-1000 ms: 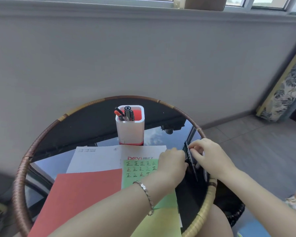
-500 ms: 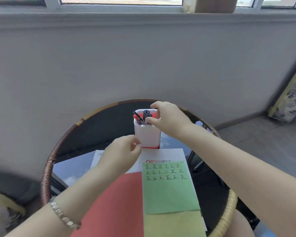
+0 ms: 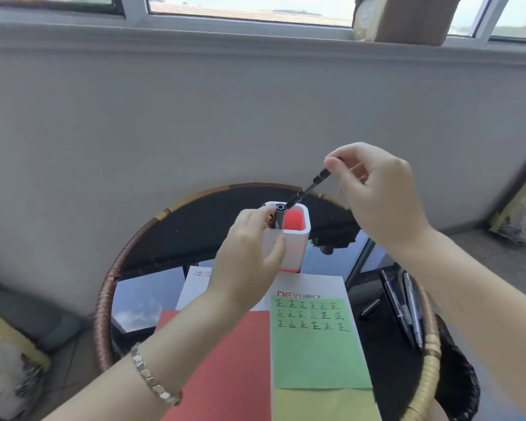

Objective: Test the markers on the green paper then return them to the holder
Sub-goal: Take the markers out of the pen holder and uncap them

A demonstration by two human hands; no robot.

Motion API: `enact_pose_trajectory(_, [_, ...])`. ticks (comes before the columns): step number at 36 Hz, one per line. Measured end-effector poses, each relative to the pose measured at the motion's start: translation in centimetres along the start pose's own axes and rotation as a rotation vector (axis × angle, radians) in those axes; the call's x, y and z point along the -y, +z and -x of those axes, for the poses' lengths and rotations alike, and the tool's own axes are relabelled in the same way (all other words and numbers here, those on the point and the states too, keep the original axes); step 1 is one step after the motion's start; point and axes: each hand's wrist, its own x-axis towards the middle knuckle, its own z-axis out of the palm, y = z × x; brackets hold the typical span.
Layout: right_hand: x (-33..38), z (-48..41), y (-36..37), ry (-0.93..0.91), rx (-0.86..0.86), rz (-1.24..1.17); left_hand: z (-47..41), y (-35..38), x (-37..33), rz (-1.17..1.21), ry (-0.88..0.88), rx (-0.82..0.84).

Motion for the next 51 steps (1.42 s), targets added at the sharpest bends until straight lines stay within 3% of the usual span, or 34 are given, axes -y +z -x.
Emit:
enact_pose_trajectory(4, [1.2, 0.6, -1.6, 0.101, -0.015, -0.233, -0.3, 0.8, -1.6, 0.05, 0.105, -0.071])
enact_pose_trajectory(8, [0.9, 1.7, -1.6, 0.418, 0.028, -0.572, 0.0, 1.5, -2.8, 0.05, 0.081, 0.052])
enact_pose_trajectory(12, [0.2, 3.4, -0.9, 0.602, 0.249, -0.705, 0.8, 2.2, -3.2, -0.003, 0.106, 0.124])
enact_pose_trajectory(15, [-0.2, 4.9, -0.2, 0.608, 0.312, -0.713, 1.1, 2.3, -3.4, 0.061, 0.091, 0.226])
enact_pose_trajectory(24, [-1.0, 7.7, 0.8, 0.496, 0.066, -0.772, 0.4, 2.8, -4.0, 0.092, -0.023, 0.4])
enact_pose_trajectory(29, [-1.3, 8.6, 1.2, 0.484, -0.051, -0.801, 0.8, 3.6, -3.2, 0.039, 0.115, 0.379])
enact_pose_trajectory(36, [-2.0, 8.2, 0.8, 0.519, -0.004, -0.87, 1.0, 3.9, -3.0, 0.098, 0.11, 0.277])
enact_pose_trajectory(42, [-2.8, 7.6, -0.1, 0.481, 0.065, -0.853, 0.8, 3.8, -3.0, 0.161, 0.046, 0.368])
enact_pose_trajectory(47, [-6.7, 5.7, -1.6, 0.669, -0.1, -0.658, 0.8, 4.3, -2.5, 0.172, -0.168, 0.41])
enact_pose_trajectory(51, [-10.1, 6.5, -1.3, 0.769, 0.147, -0.254, 1.0, 5.1, -1.8, 0.203, -0.262, 0.39])
